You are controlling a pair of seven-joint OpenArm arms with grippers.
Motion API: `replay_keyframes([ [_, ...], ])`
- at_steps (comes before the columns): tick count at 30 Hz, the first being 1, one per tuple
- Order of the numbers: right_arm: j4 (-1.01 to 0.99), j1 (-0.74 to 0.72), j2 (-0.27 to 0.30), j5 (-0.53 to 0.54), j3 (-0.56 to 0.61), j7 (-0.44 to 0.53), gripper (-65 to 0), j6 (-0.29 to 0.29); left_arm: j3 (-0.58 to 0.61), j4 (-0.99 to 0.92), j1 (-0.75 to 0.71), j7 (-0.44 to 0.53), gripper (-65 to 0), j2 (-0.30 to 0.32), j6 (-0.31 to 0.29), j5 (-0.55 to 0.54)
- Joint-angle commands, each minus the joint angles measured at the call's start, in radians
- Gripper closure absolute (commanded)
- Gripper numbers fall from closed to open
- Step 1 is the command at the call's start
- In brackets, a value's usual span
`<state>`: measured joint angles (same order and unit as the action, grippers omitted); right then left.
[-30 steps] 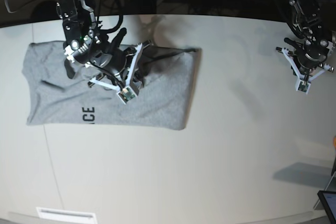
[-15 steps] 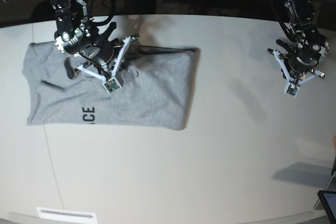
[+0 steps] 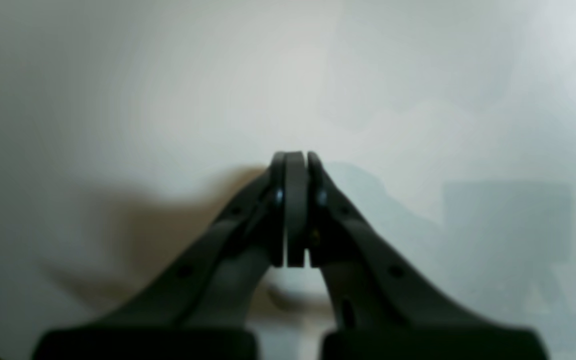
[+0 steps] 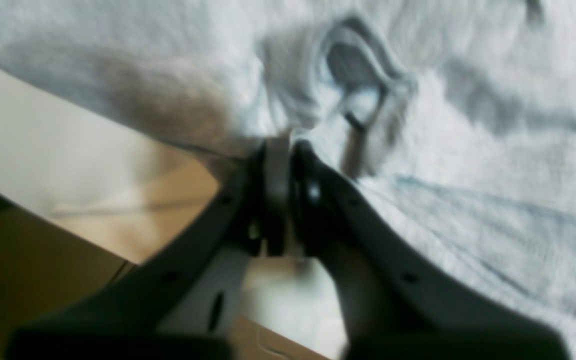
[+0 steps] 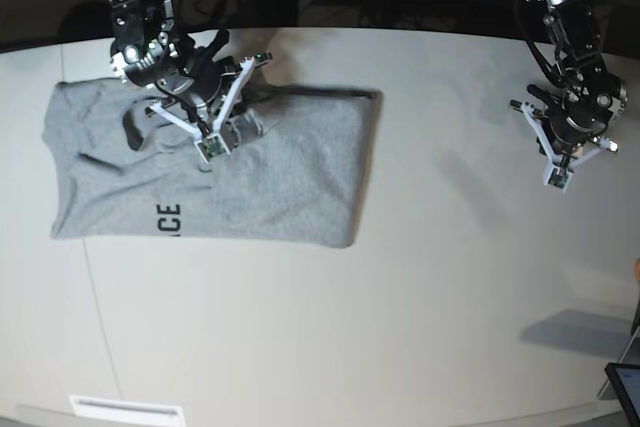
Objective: Fold the T-shirt properly
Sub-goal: 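Drag the pinched layer with the right gripper toward the collar edge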
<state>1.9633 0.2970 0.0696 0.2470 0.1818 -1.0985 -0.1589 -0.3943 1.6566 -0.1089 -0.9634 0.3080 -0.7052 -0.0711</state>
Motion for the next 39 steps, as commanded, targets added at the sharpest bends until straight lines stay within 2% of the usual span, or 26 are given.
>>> replay_keyframes([
  [1, 0.028, 0.001, -0.017, 0.01, -0.003, 0.018, -9.9, 0.008, 0.007, 0.014, 0.01, 0.014, 0.0, 0.016, 0.007, 0.004],
  [5, 0.037, 0.021, -0.052, 0.01, -0.049, 0.016, -21.2, 0.034, 0.013, 0.014, 0.01, 0.014, 0.0, 0.018, 0.007, 0.006],
  [7, 0.04, 0.026, -0.066, 0.01, -0.075, -0.007, -21.5, 0.057, 0.013, 0.012, 0.01, 0.014, 0.0, 0.018, 0.007, 0.006],
  [9, 0.04, 0.024, -0.081, 0.01, -0.098, -0.044, -21.6, 0.106, 0.013, 0.012, 0.01, 0.014, 0.0, 0.018, 0.007, 0.006],
  [12, 0.04, 0.032, -0.09, 0.01, -0.11, -0.05, -21.6, 0.157, 0.013, 0.012, 0.016, 0.014, 0.0, 0.018, 0.007, 0.006],
  [16, 0.04, 0.051, -0.093, 0.01, -0.14, -0.015, -21.6, 0.161, 0.021, 0.011, 0.028, 0.014, 0.0, 0.018, 0.007, 0.006],
  [21, 0.041, 0.086, -0.135, 0.01, -0.242, 0.016, -21.6, 0.161, 0.021, 0.004, 0.03, 0.014, 0.0, 0.018, 0.007, 0.006],
  [27, 0.046, 0.135, -0.15, 0.025, -0.242, 0.014, -21.6, 0.16, 0.021, -0.052, 0.056, 0.016, 0.0, 0.018, 0.007, 0.004],
  [31, 0.046, 0.172, -0.136, 0.163, -0.236, 0.018, -21.6, 0.16, 0.021, -0.071, 0.061, 0.016, 0.0, 0.018, 0.007, -0.002],
  [34, 0.048, 0.172, -0.095, 0.211, -0.242, 0.019, -21.6, 0.164, 0.021, -0.071, 0.061, 0.016, 0.0, 0.016, 0.007, -0.003],
  [39, 0.048, 0.156, -0.087, 0.211, -0.291, 0.048, -21.6, 0.261, 0.021, -0.072, 0.07, 0.016, 0.0, 0.016, 0.007, 0.001],
])
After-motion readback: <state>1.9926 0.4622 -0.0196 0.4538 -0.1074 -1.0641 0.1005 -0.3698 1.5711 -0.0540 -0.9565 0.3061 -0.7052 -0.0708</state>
